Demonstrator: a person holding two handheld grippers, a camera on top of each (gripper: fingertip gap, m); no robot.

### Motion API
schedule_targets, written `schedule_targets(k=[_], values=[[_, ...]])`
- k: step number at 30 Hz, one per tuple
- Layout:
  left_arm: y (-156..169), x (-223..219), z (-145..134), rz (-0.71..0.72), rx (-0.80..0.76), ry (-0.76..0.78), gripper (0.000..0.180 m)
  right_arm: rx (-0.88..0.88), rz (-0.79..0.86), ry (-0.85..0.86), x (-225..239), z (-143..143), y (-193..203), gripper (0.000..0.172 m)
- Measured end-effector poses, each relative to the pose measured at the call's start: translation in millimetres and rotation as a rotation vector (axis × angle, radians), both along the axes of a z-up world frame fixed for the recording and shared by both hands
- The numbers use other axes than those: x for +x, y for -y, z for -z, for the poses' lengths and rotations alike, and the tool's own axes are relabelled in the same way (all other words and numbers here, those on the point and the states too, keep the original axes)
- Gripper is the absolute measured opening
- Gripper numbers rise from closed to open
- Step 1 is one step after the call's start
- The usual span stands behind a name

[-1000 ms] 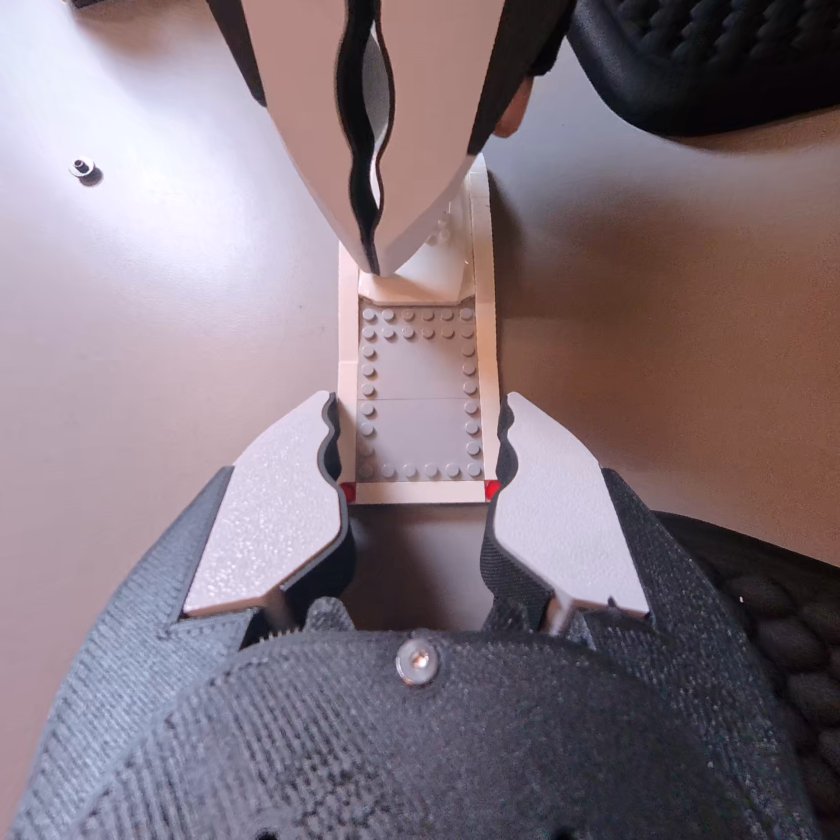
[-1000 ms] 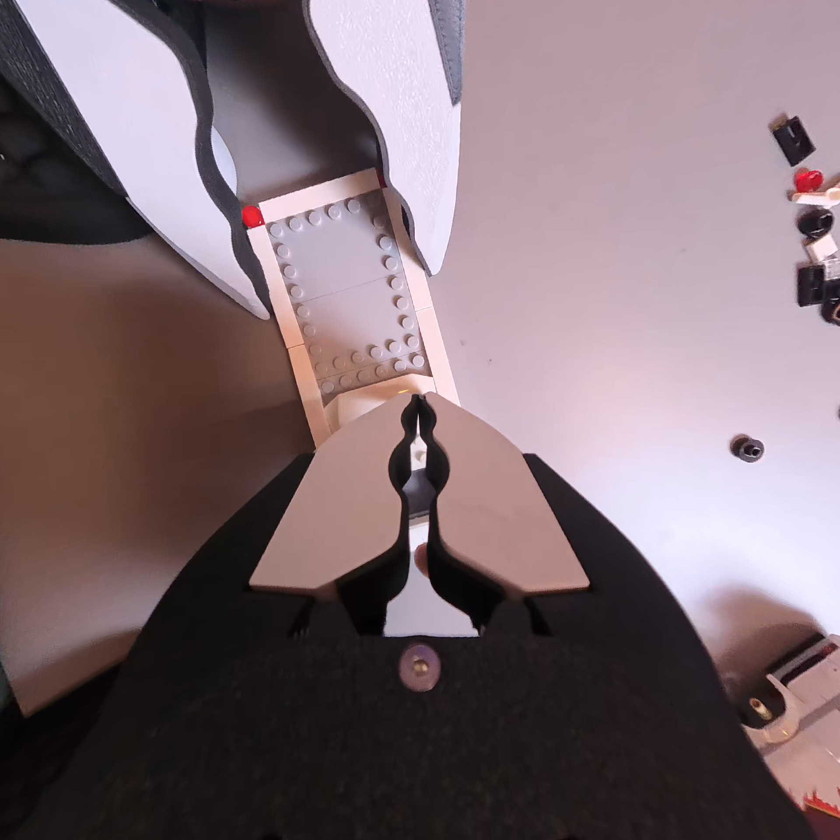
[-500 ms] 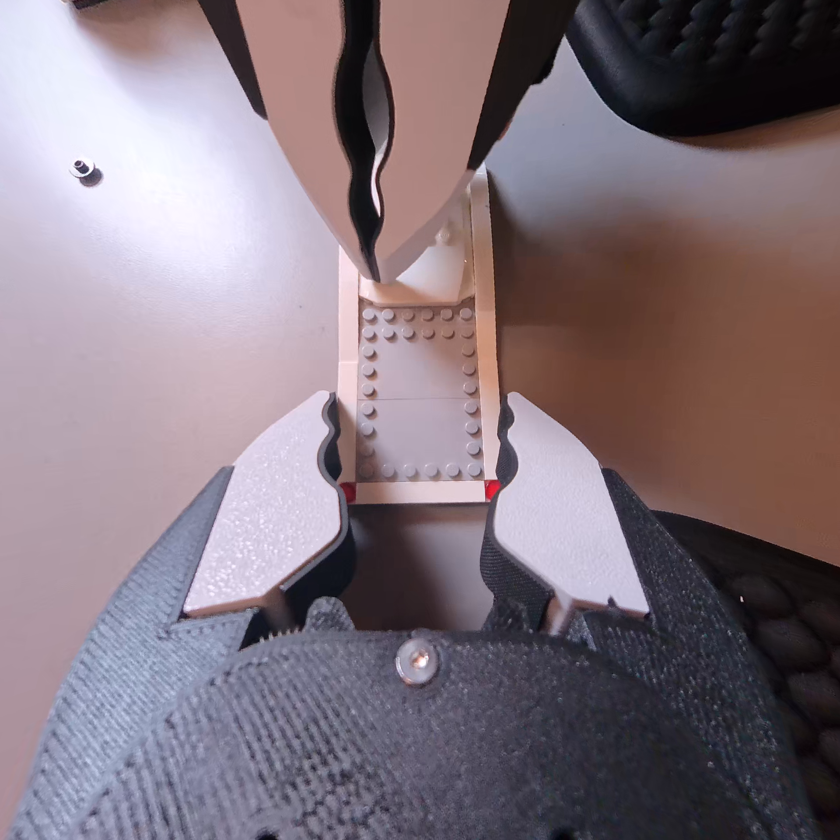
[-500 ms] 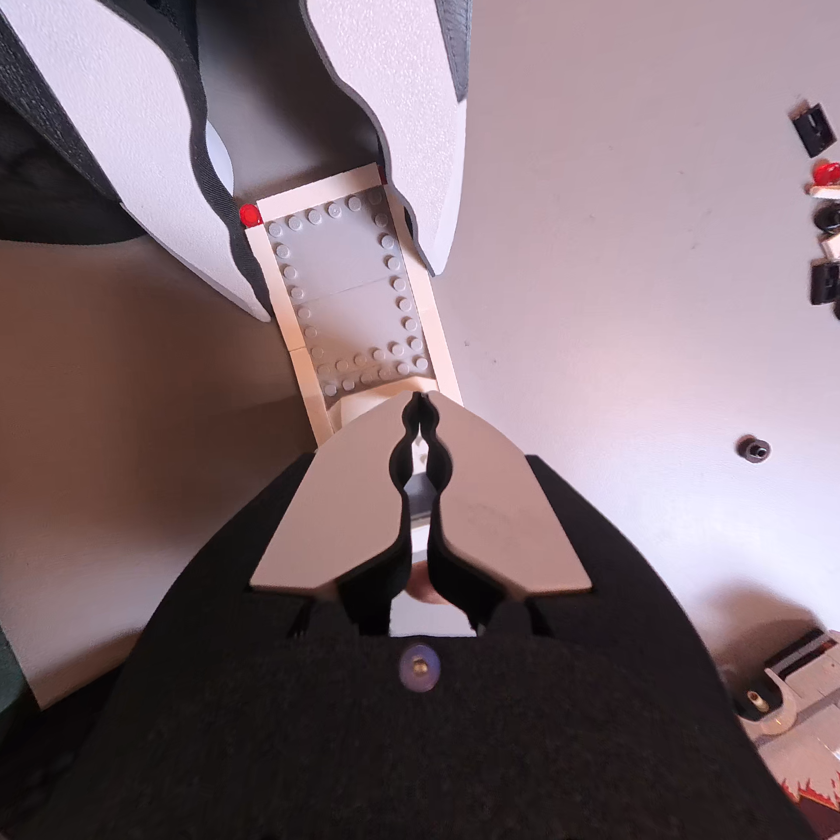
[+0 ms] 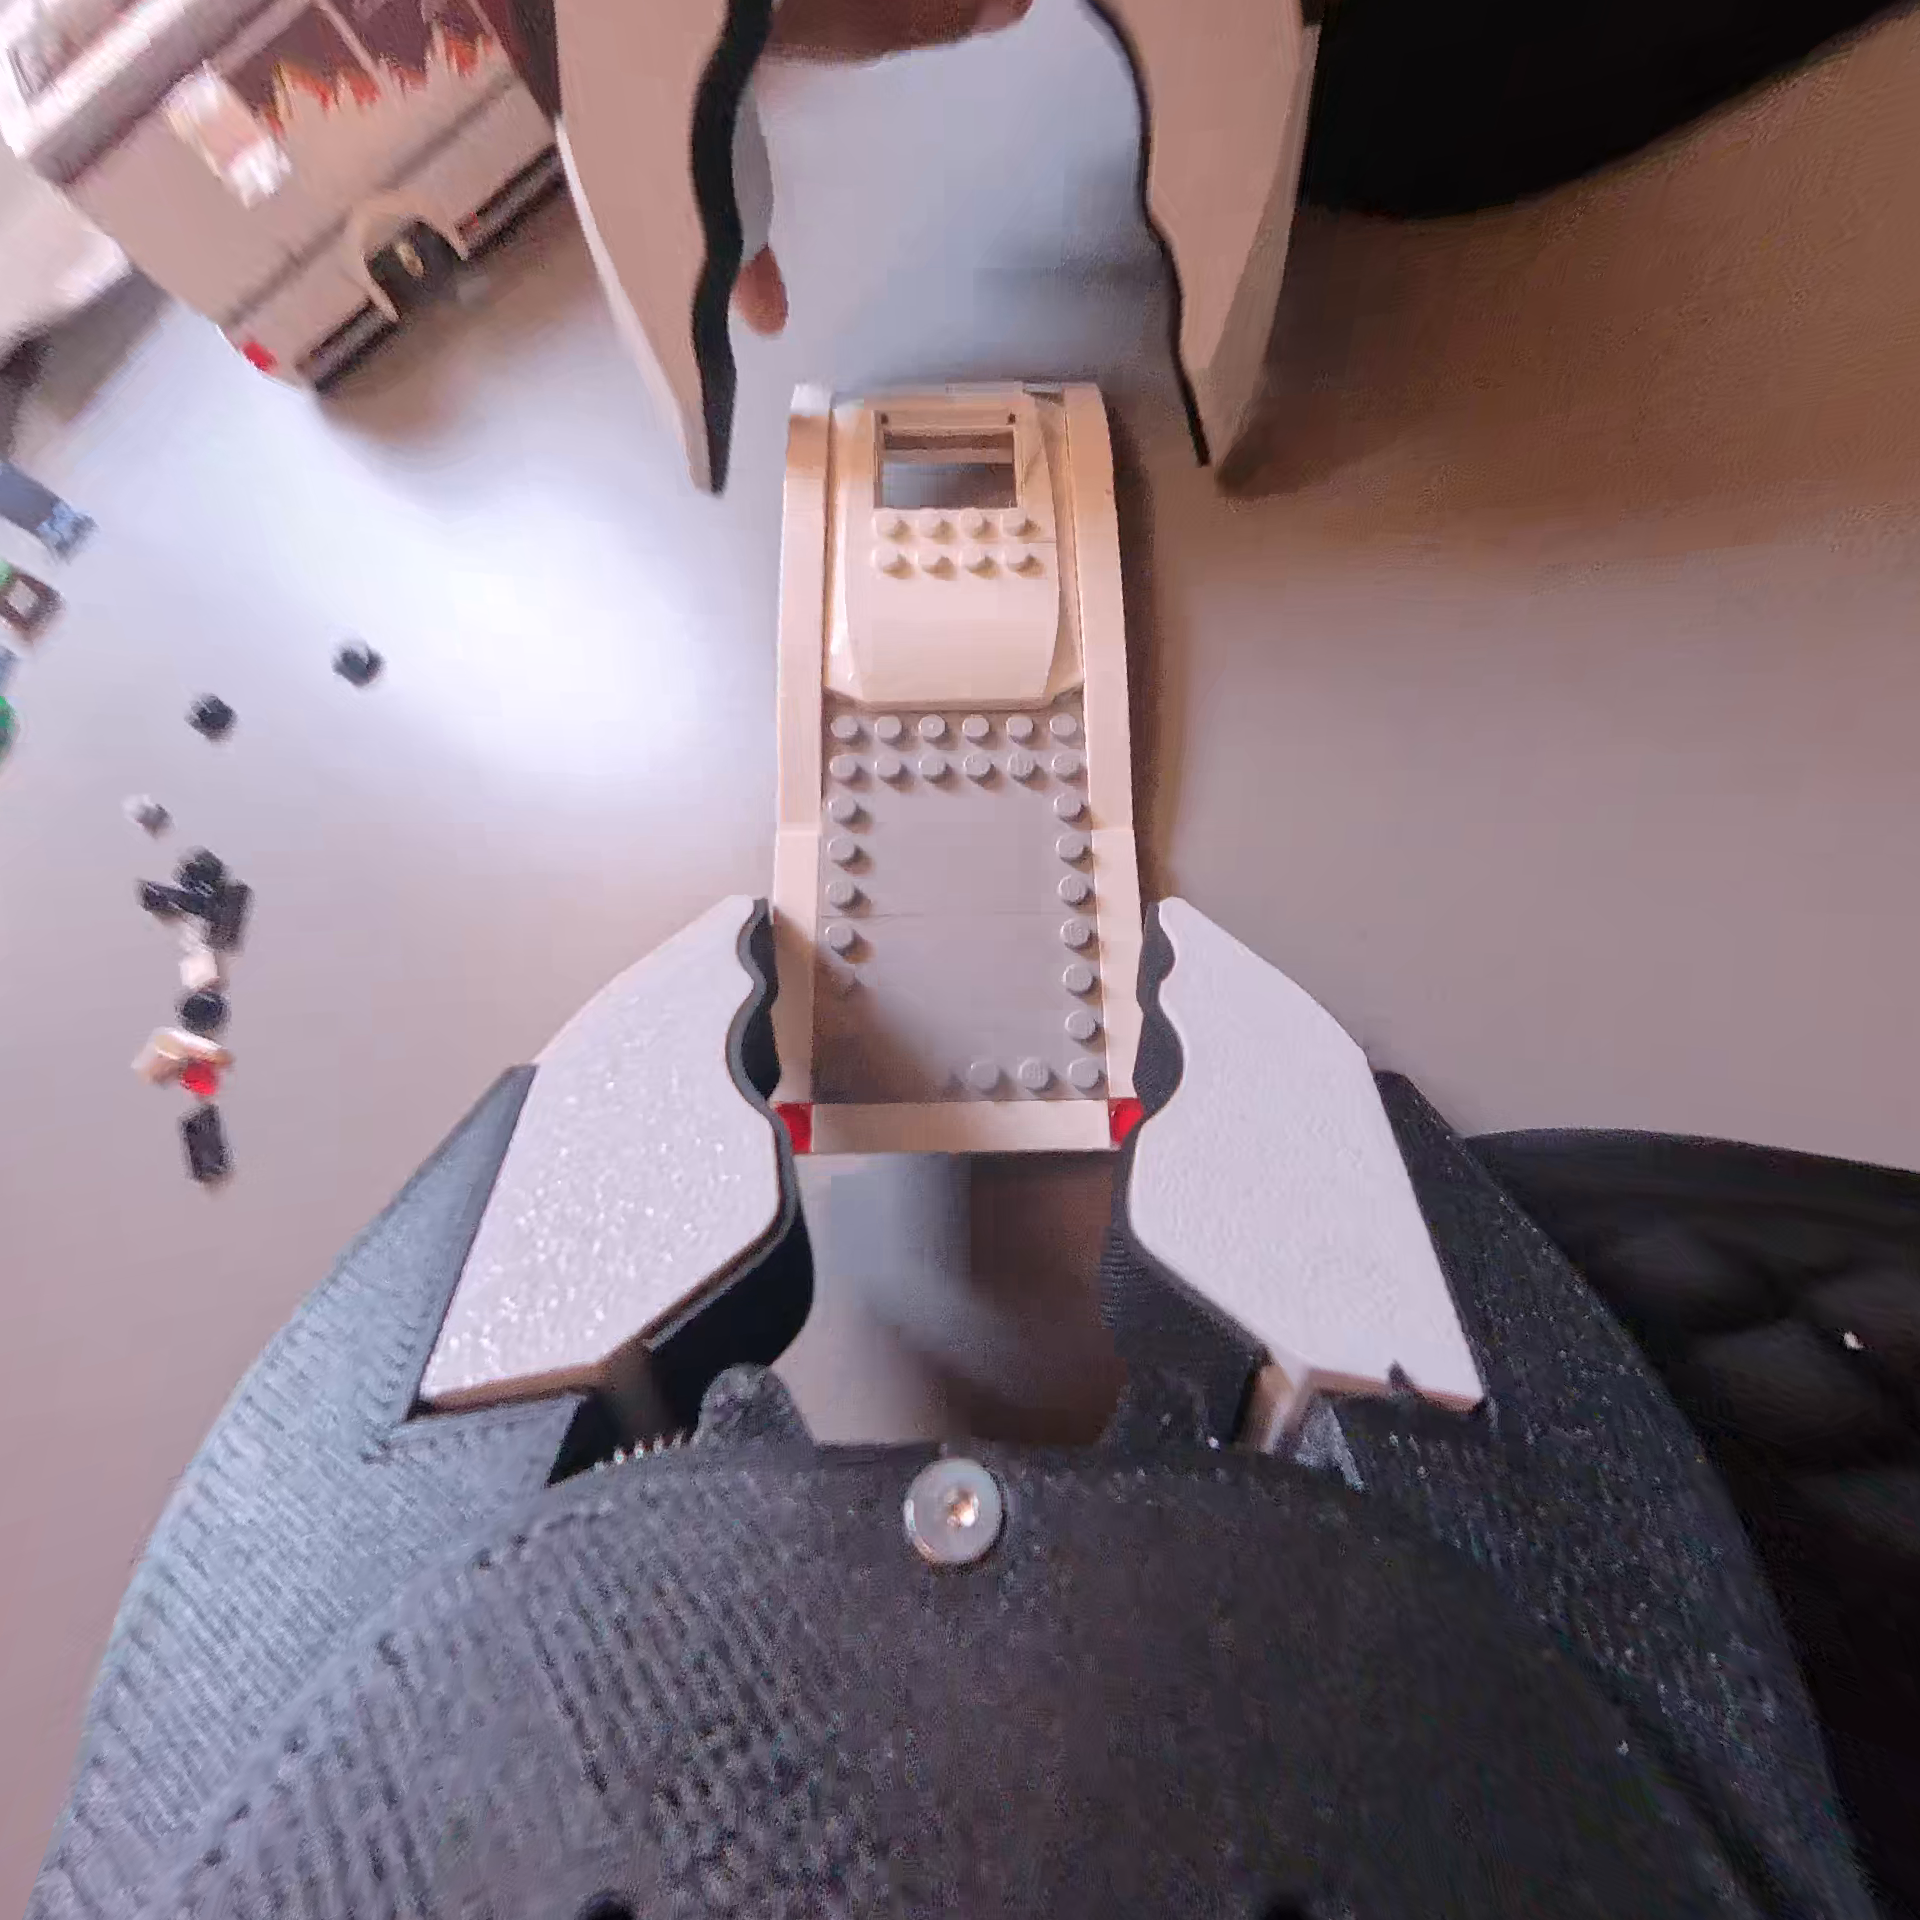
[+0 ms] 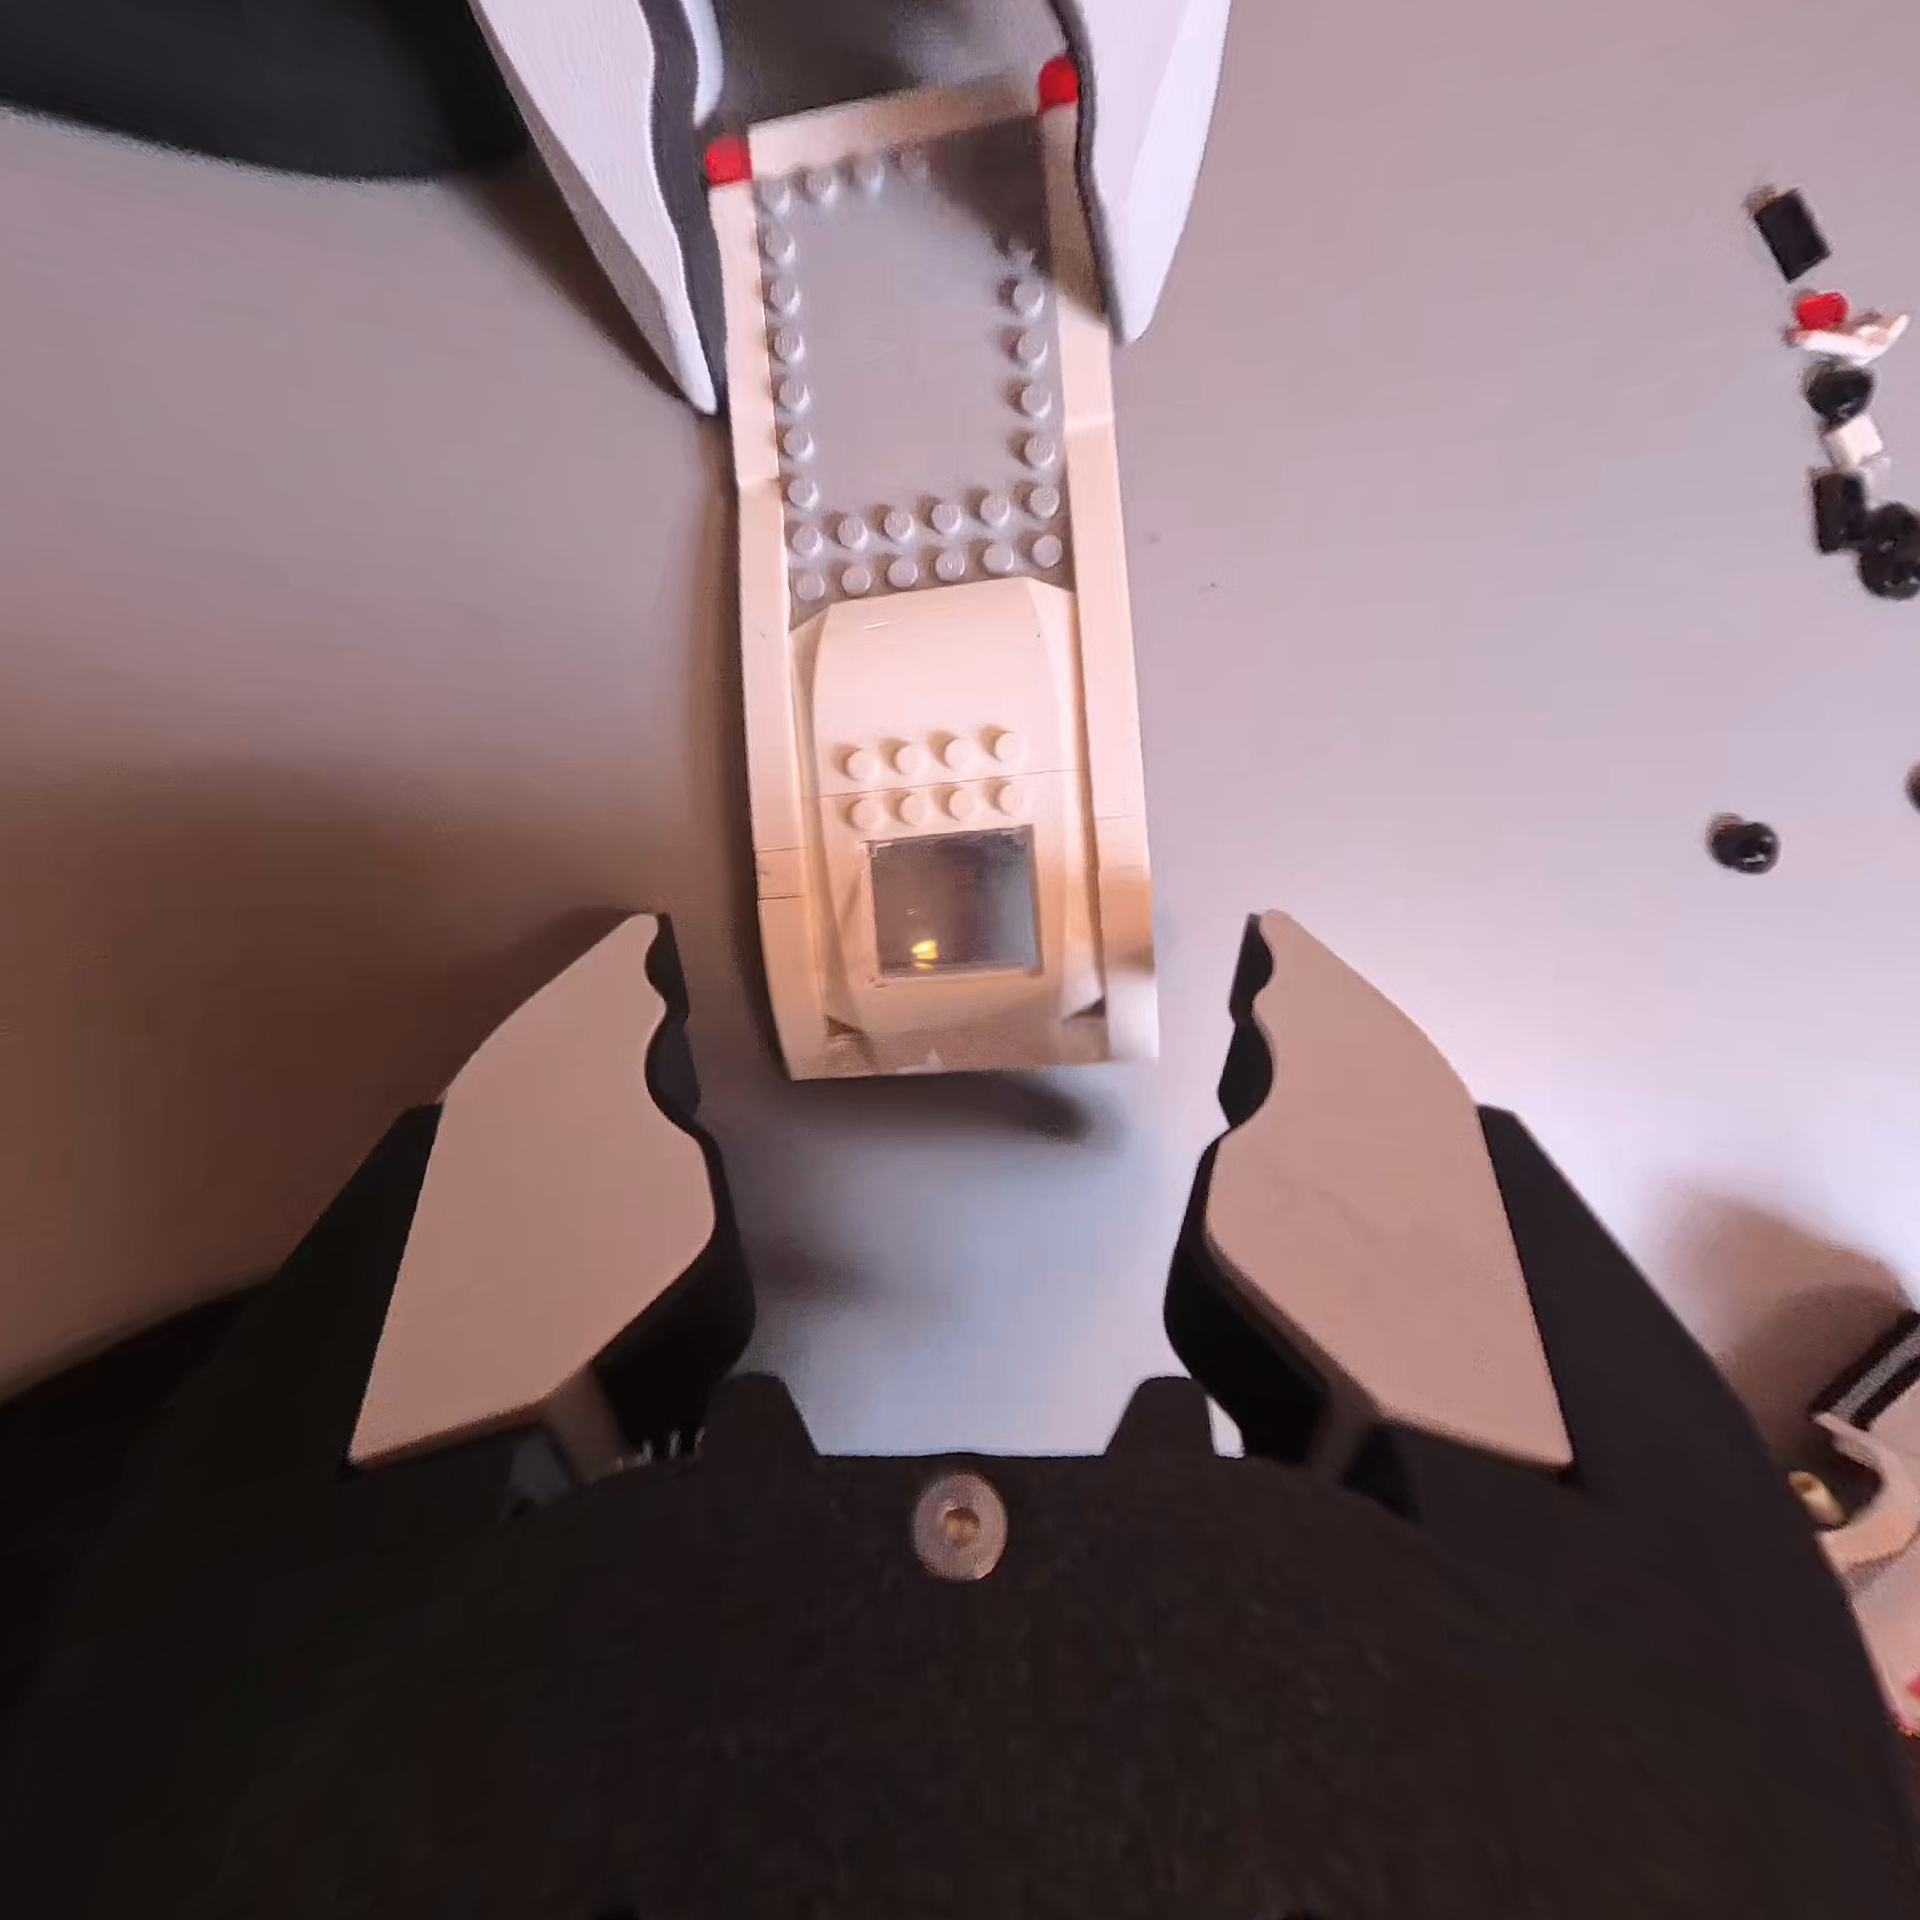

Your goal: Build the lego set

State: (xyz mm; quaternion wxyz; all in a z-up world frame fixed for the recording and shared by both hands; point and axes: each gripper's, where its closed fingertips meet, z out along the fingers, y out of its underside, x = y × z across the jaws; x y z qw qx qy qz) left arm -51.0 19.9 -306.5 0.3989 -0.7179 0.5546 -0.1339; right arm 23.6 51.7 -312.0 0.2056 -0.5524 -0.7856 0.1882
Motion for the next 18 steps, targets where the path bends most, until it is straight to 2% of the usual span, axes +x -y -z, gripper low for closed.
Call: schedule_targets(k=[1,3,5,7,9,11,14,16,18], values=[[0,1,-2,0.02,0.05,-0.016,0.068,0.004,-0.016,0.006,-1,3,0,0.097],[1,3,-6,0.053,0.144,-0.047,0.068,-0.036,-0.06,0.012,-1,3,4,0.076],[4,3,-5,0.061,0.132,-0.051,0.068,-0.038,-0.107,0.01,1,3,8,0.072],[10,8,-16,0.06,0.03,0.07,0.069,-0.019,-0.161,-0.011,2,1,11,0.071],[17,15,-34,0.086,-0.168,0.234,0.065,0.053,-0.218,-0.036,1,-3,11,0.071],[12,22,-43,0.056,-0.343,0.305,0.063,0.131,-0.278,-0.079,-3,-12,14,0.072],[7,41,-43,0.062,-0.475,0.3,0.052,0.278,-0.346,-0.15,-13,-28,20,0.072],[8,45,-32,0.084,-0.509,0.195,0.026,0.391,-0.372,-0.168,-15,-33,19,0.072],[12,47,-33,0.09,-0.548,0.186,0.018,0.457,-0.385,-0.202,-15,-37,19,0.072]])
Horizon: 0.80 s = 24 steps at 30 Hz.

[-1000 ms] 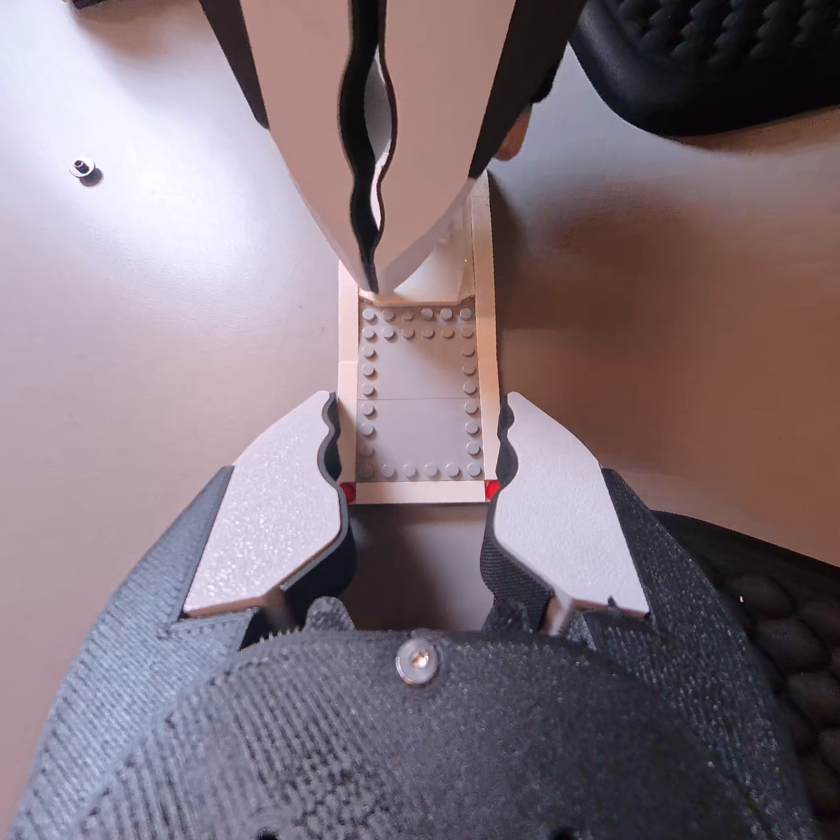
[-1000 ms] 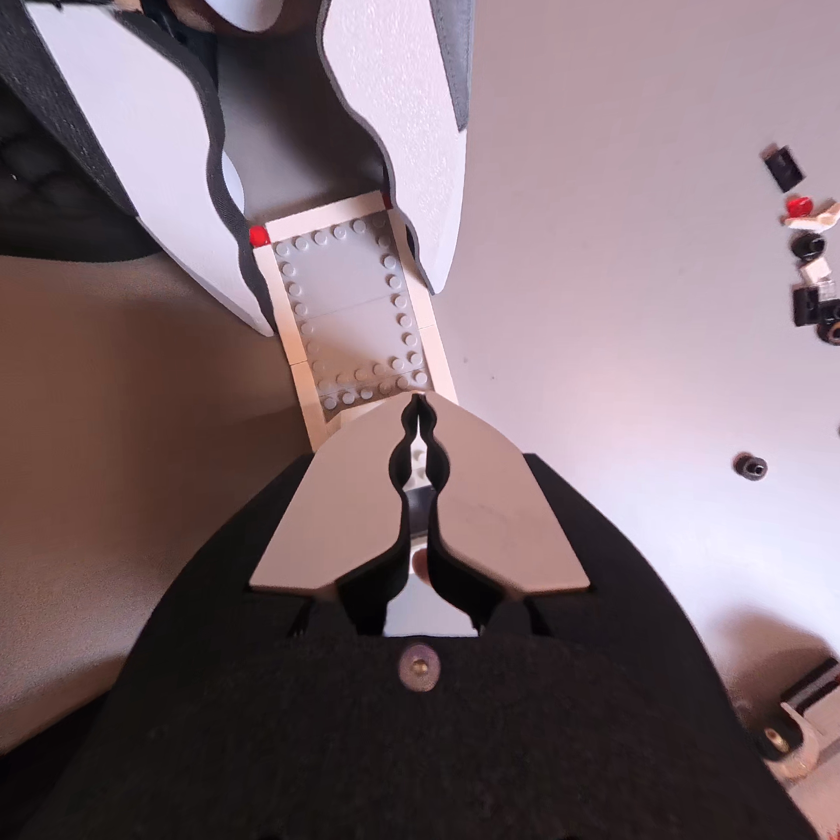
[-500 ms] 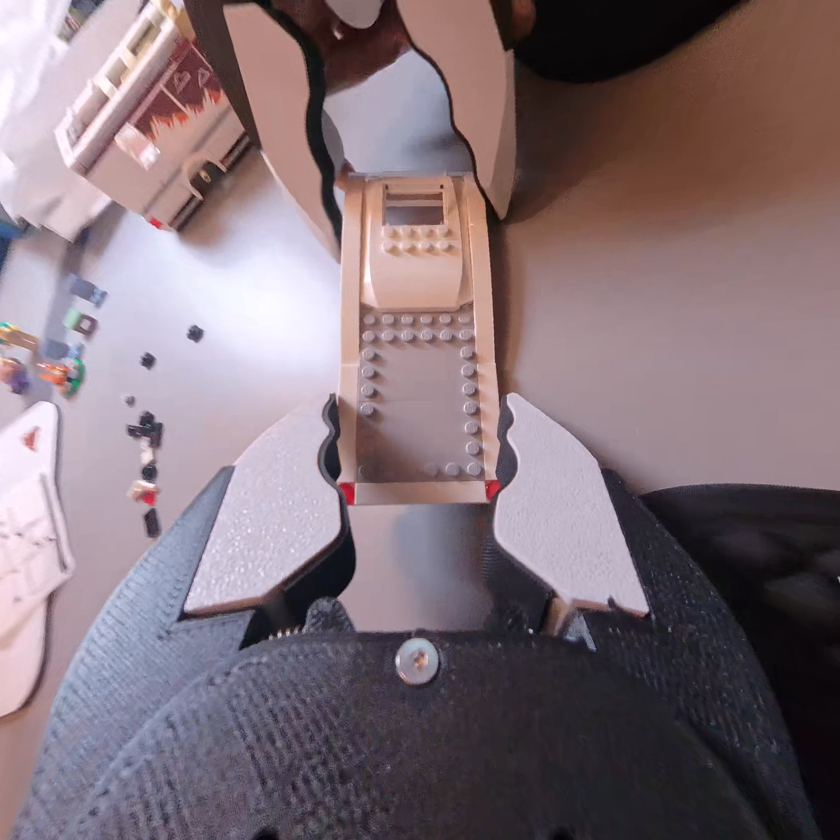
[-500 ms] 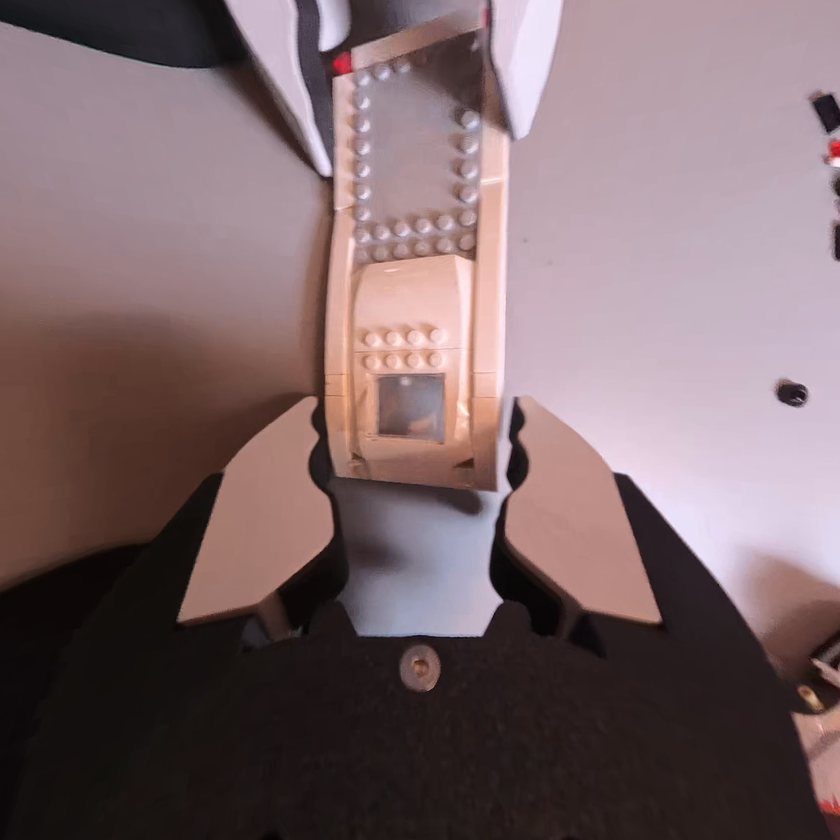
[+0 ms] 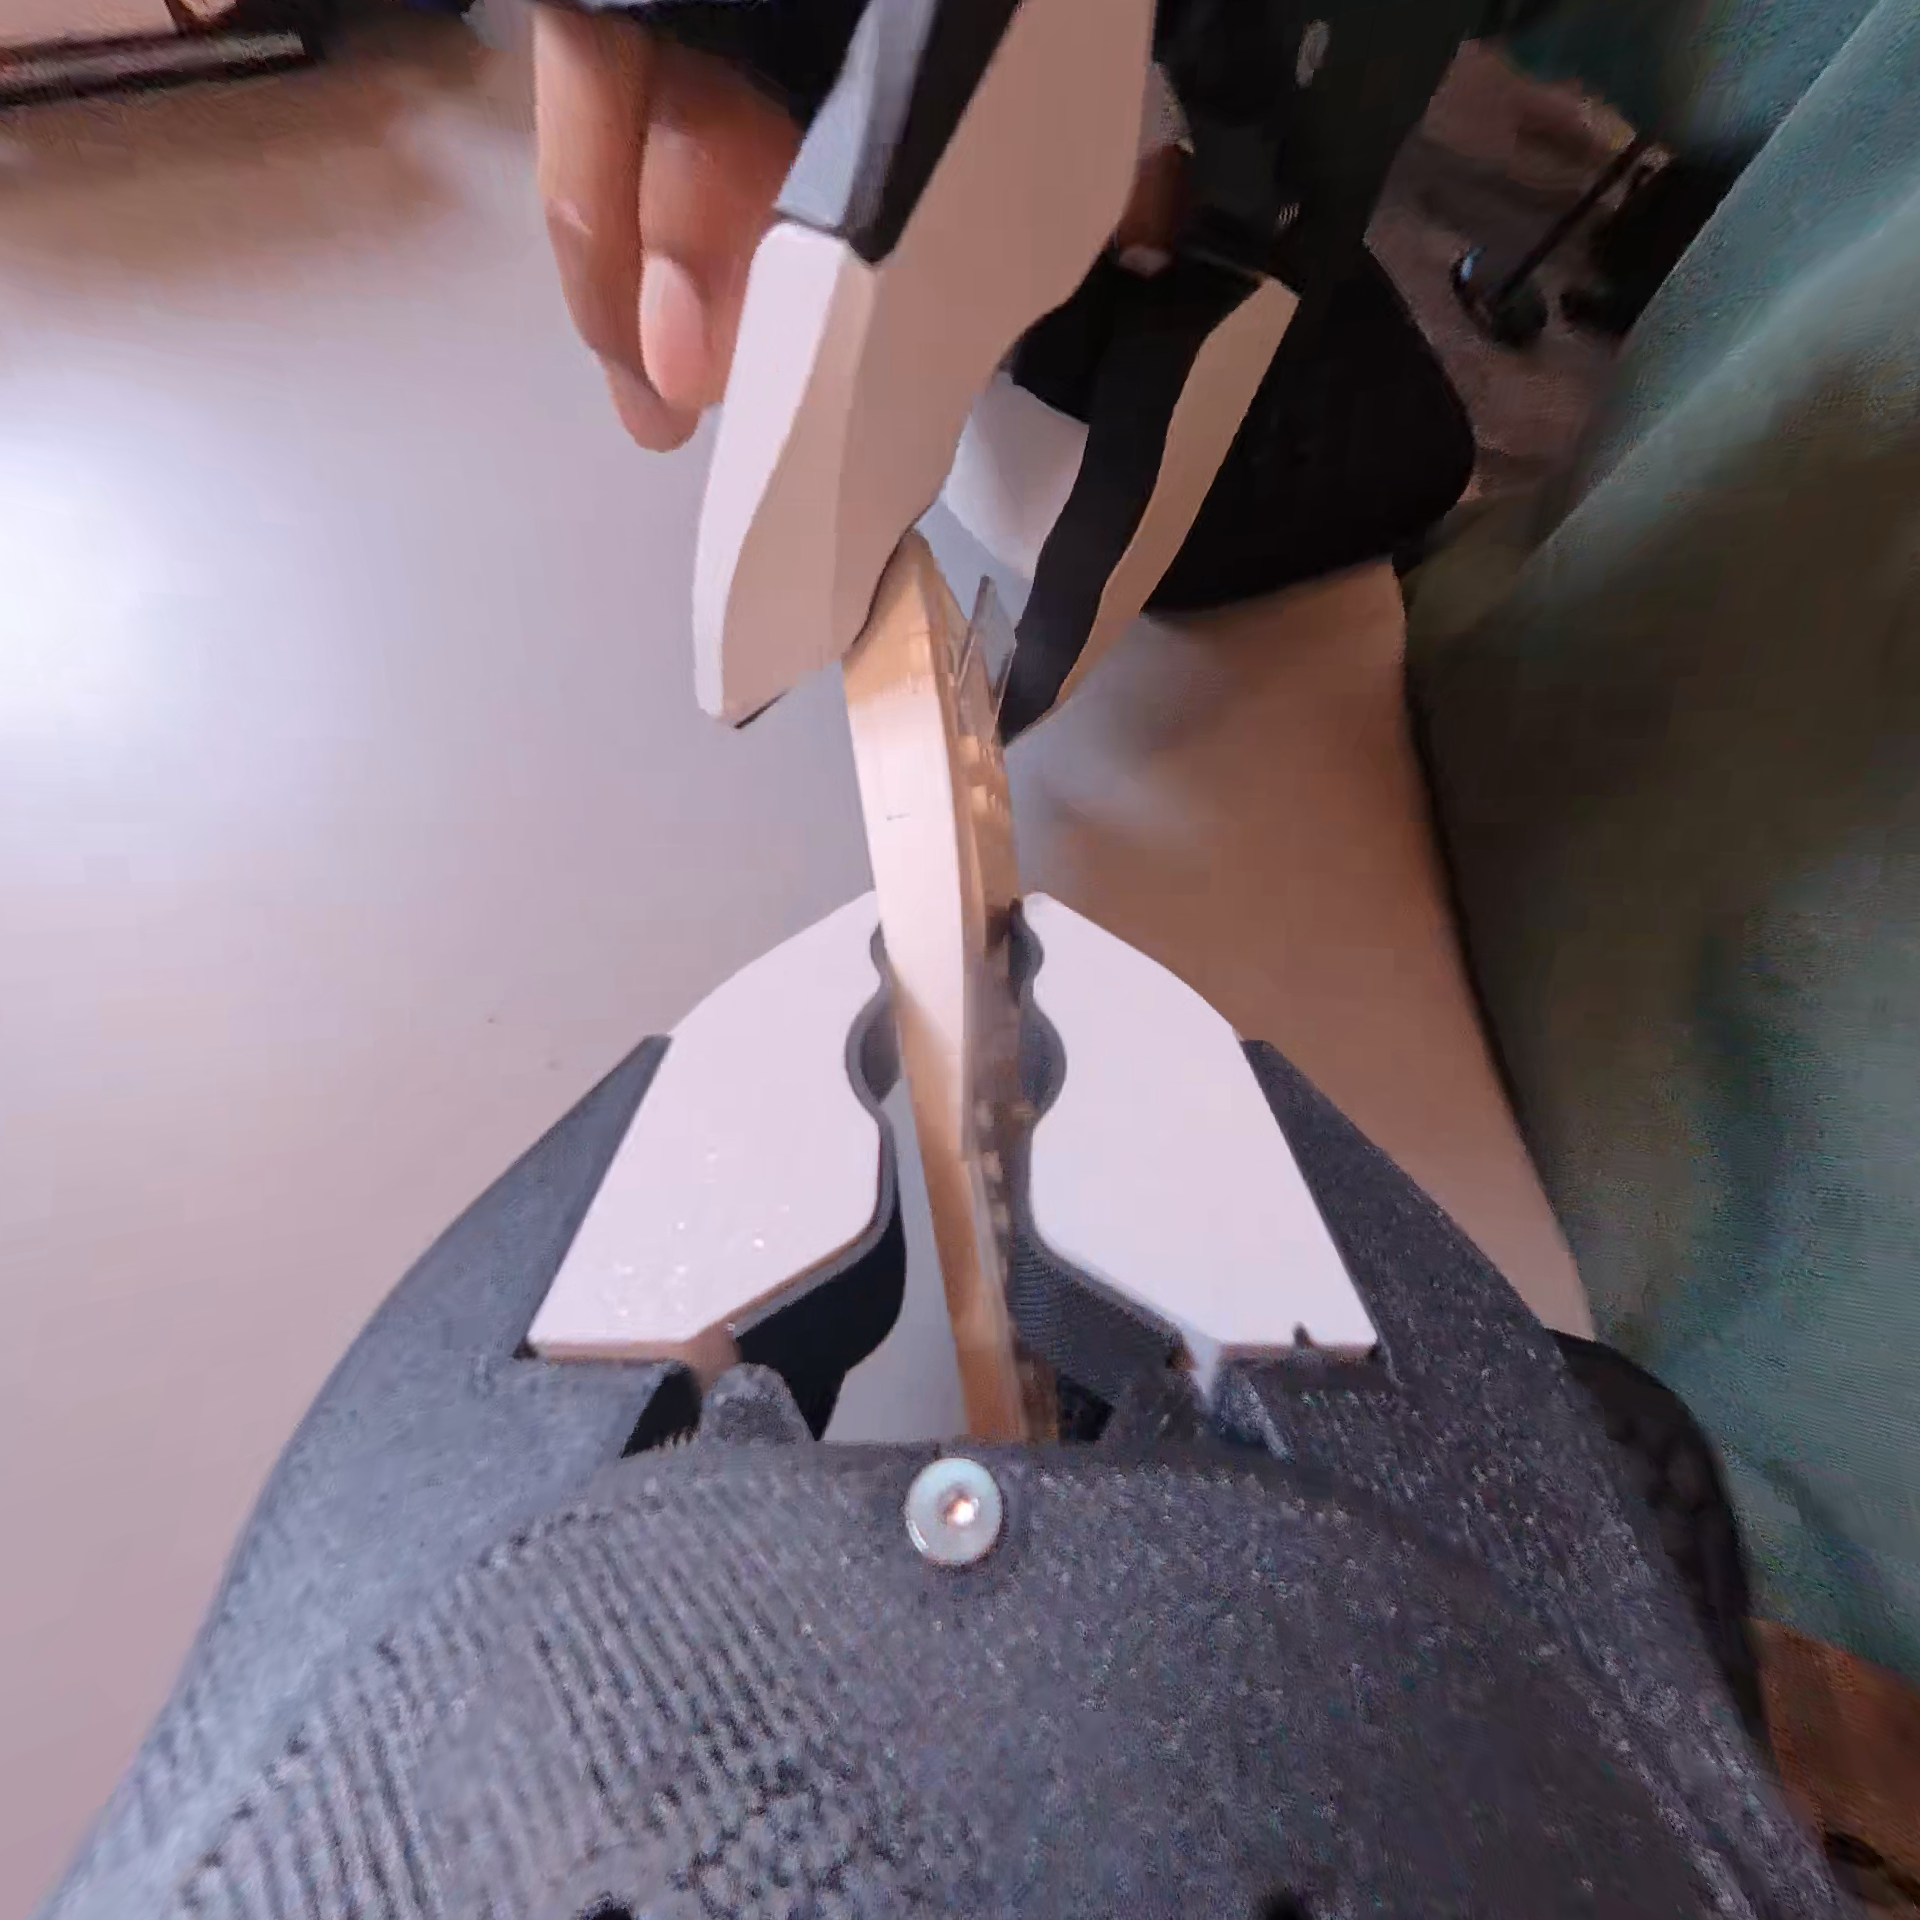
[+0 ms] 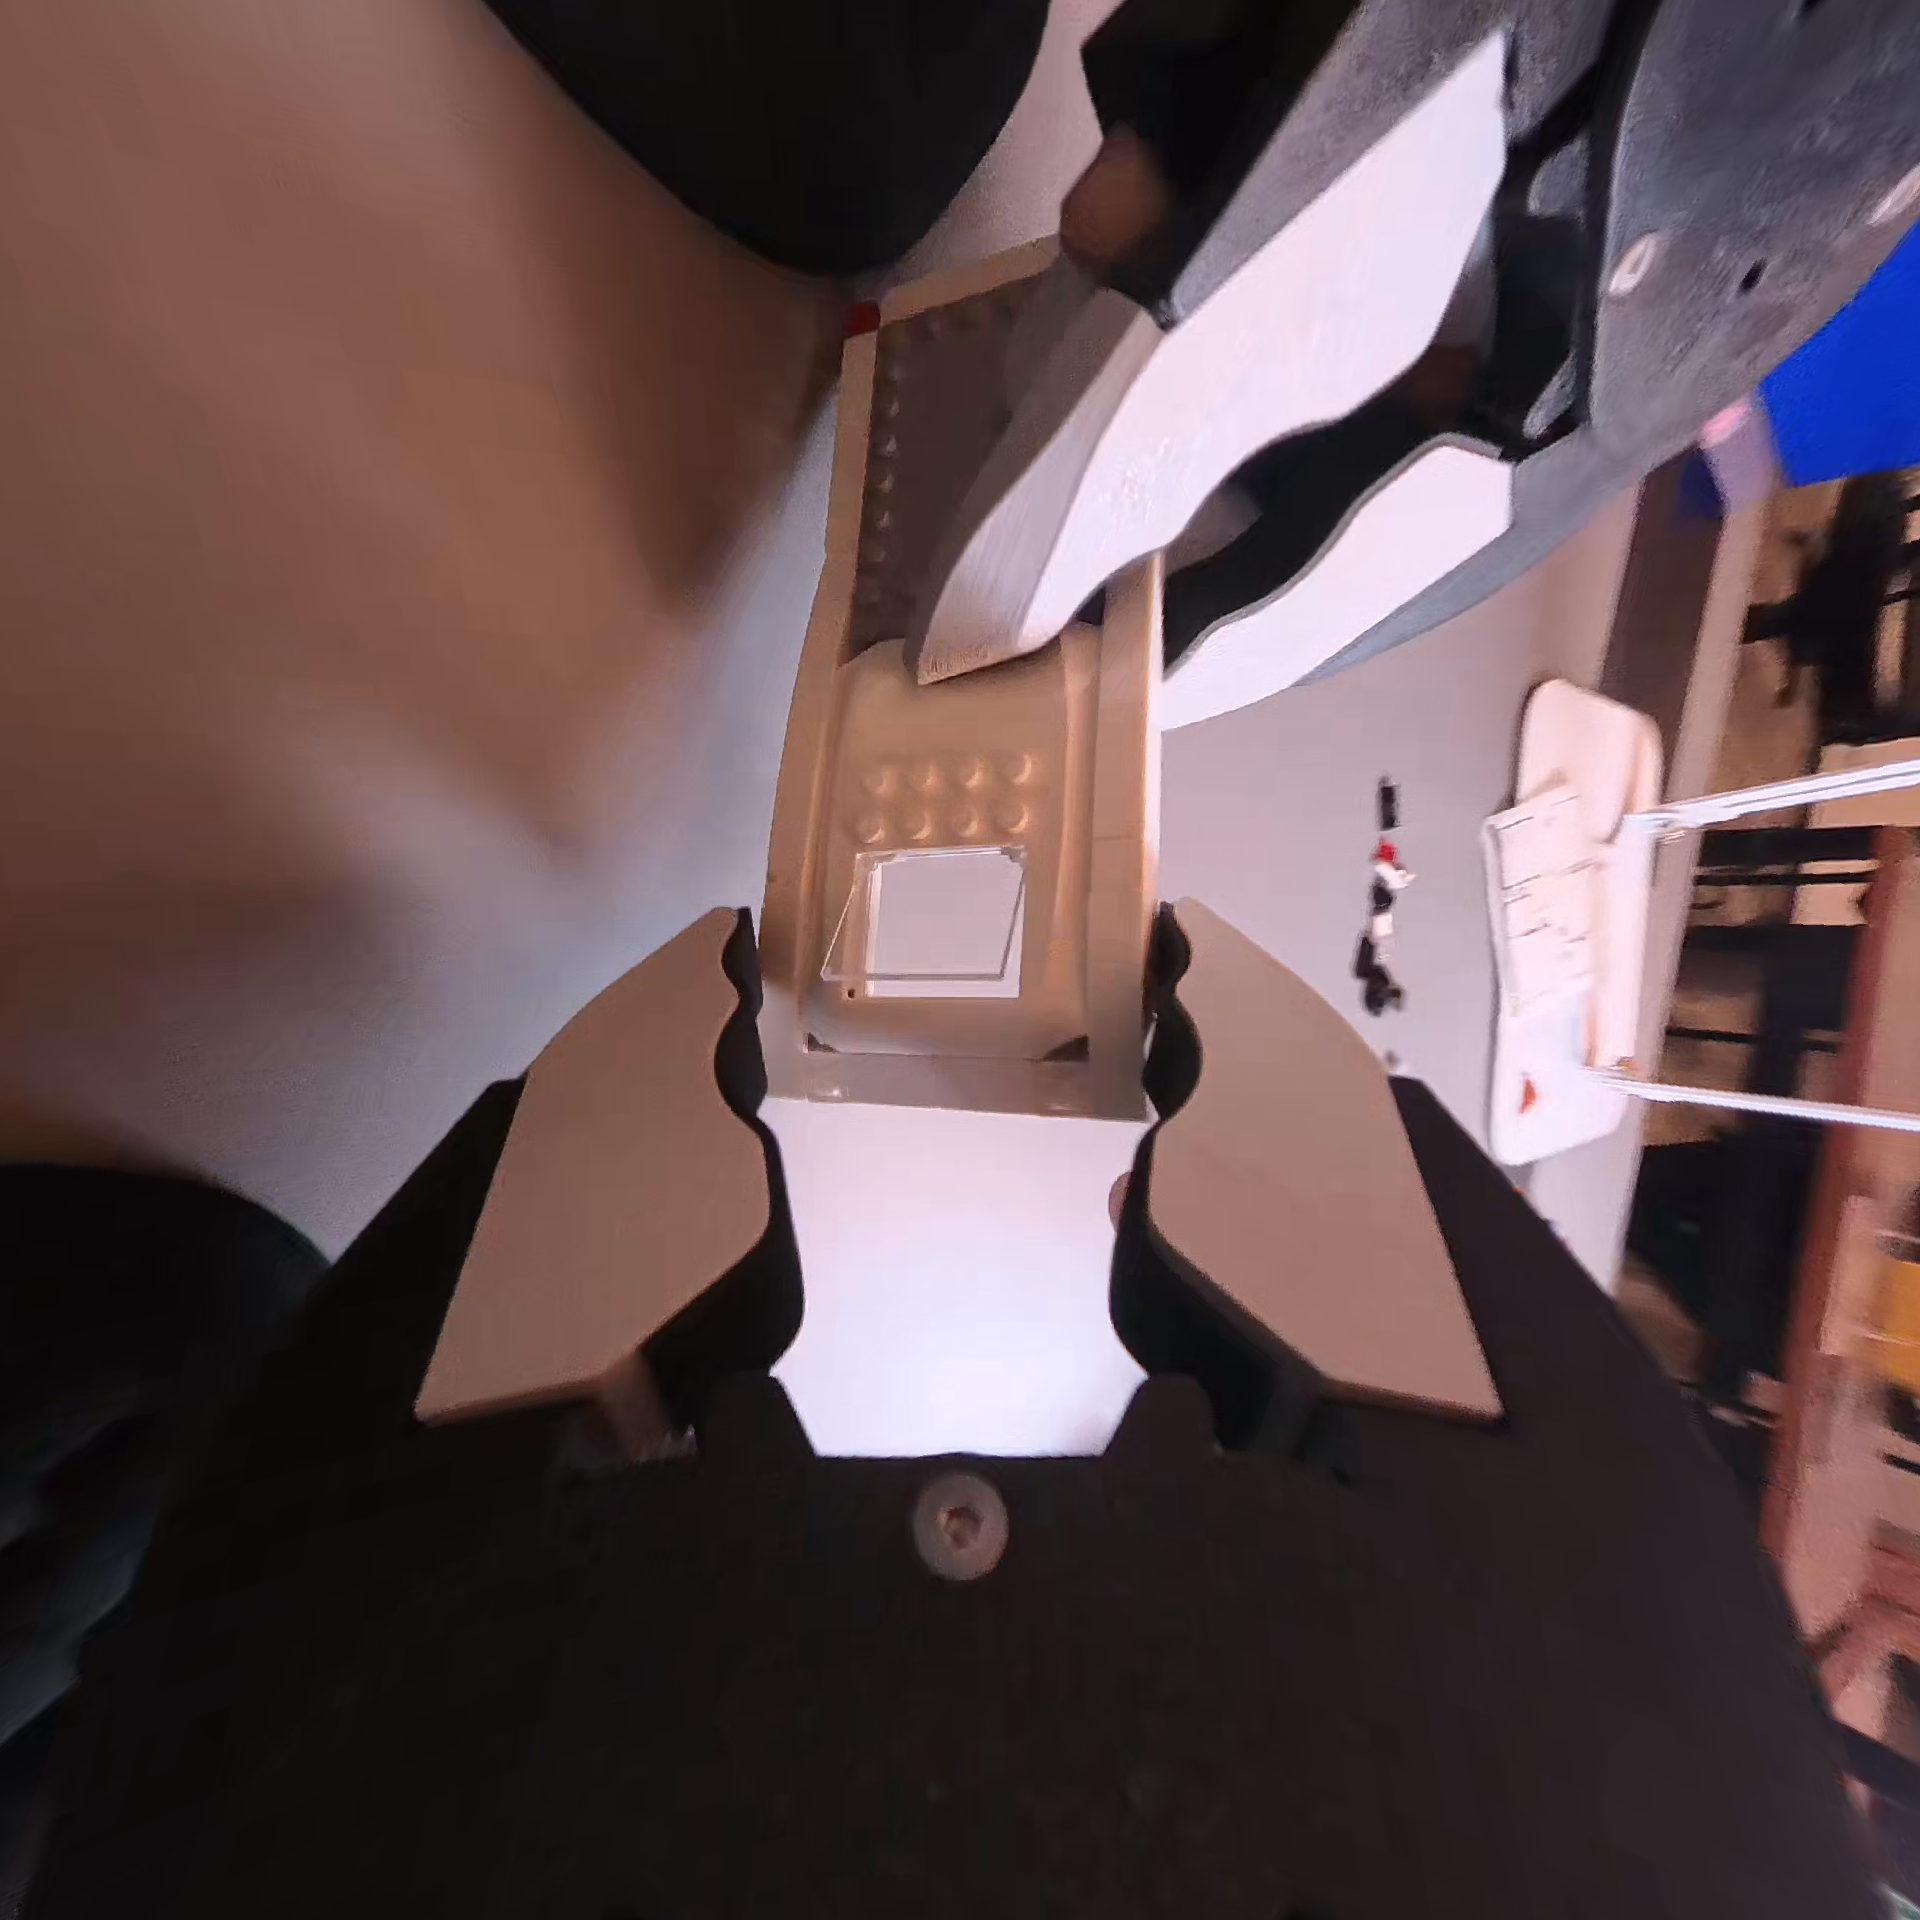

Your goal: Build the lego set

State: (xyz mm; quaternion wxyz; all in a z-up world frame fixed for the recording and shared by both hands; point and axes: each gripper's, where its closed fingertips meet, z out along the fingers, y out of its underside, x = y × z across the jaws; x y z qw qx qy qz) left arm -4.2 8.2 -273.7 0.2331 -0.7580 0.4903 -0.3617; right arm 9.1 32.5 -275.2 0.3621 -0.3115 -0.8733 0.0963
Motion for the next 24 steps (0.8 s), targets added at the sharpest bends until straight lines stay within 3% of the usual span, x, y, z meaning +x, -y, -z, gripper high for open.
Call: schedule_targets(k=[2,5,10,13,17,24], values=[[1,1,0,-0.015,-0.023,-0.009,0.013,-0.009,0.016,-0.049,-1,-4,1,0.065],[-1,1,-7,-0.062,-0.027,0.021,0.013,-0.203,0.104,-0.193,-5,-29,-4,0.065],[-16,-11,-55,-0.195,0.072,0.321,0.013,-0.9,0.372,-0.545,3,-72,-36,0.073],[-29,-13,-81,-0.301,0.127,0.521,0.013,-1.294,0.355,-0.671,-10,-92,-24,0.058],[-31,-3,-108,-0.33,0.151,0.717,0.013,-1.254,0.322,-0.68,-28,-114,-12,0.03],[-28,-10,-135,-0.367,0.191,0.848,0.013,-1.292,0.219,-0.654,-36,-141,-8,0.015]])
